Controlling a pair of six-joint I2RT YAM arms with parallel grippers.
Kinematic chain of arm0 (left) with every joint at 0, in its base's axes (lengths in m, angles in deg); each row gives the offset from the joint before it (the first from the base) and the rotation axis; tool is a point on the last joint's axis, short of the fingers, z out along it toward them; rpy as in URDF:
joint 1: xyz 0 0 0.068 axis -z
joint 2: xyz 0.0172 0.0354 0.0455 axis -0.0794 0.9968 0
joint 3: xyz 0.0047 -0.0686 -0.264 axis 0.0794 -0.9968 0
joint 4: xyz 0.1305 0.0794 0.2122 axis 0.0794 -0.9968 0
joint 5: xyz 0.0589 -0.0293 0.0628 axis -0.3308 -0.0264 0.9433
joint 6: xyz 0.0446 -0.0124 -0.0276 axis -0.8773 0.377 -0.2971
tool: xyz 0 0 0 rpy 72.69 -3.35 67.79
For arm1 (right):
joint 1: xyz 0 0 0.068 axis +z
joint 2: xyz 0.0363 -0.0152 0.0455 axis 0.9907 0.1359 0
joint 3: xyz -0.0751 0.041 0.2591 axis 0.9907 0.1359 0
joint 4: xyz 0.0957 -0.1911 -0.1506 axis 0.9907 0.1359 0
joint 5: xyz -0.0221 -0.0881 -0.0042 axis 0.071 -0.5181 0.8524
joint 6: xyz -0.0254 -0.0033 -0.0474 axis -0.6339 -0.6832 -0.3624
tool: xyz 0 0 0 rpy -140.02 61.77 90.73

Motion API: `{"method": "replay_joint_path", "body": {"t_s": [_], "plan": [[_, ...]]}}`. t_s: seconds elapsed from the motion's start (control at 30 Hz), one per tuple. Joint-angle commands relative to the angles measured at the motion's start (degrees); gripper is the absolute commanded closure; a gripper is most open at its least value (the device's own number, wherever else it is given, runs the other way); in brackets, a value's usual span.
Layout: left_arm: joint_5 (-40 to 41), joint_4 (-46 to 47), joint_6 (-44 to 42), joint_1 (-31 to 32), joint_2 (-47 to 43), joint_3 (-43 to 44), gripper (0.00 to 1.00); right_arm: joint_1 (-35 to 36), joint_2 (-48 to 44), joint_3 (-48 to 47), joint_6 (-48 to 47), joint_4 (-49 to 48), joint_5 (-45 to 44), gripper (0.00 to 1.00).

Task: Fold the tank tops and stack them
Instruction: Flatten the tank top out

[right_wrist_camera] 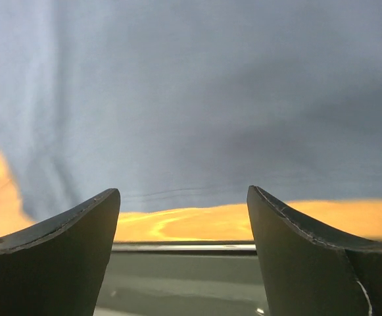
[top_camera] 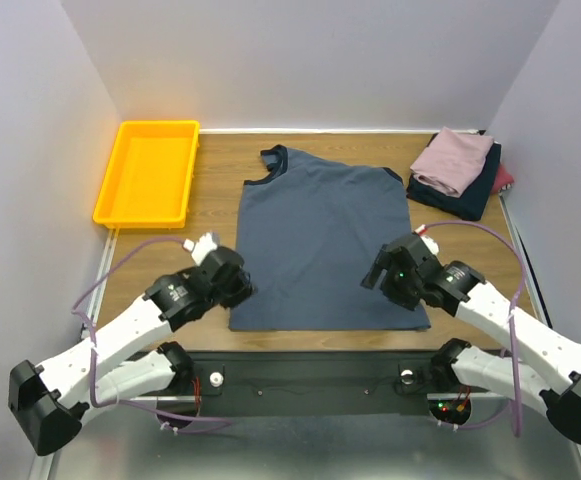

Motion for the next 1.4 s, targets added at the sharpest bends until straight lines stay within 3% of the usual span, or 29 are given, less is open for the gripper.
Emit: {"method": "replay_joint_path", "body": {"t_s": [0.0,0.1,0.23,0.5,0.6,0.9,1.3,1.37], "plan": [[12.7,8.9,-14.4,-7.9,3.7,10.7,0.72,4.7,5.7,-3.3,-4.9,-16.0,4.1,0.16],[5.2,21.2,-26.2,-24.8,11.9,13.9,0.7,12.9,17.3,-10.6,-5.0,-17.5,-1.3,0.16],[-5.2,30.5,-34.3,-35.1,27.6,25.5,0.73,22.1,31.8,-21.7,-6.0,-19.2,-9.0,0.17],[-19.2,34.5,-45.7,-37.4,57.8,47.0,0.72,28.9,53.0,-39.3,-10.3,-20.8,-10.0,0.18],[-20.7,26.4,-49.5,-37.4,66.3,57.4,0.72,30.4,58.5,-43.2,-11.2,-20.9,-8.6,0.22],[-21.7,25.9,-51.0,-38.1,69.7,62.1,0.71,35.4,66.6,-50.2,-12.4,-20.9,-10.2,0.31],[-23.0,25.1,-51.0,-38.2,72.0,63.2,0.71,40.7,72.3,-57.0,-10.7,-14.8,-16.2,0.34],[-23.2,24.7,-50.9,-38.2,72.2,63.8,0.71,40.6,73.9,-57.7,-10.3,-13.9,-16.1,0.42]]}}
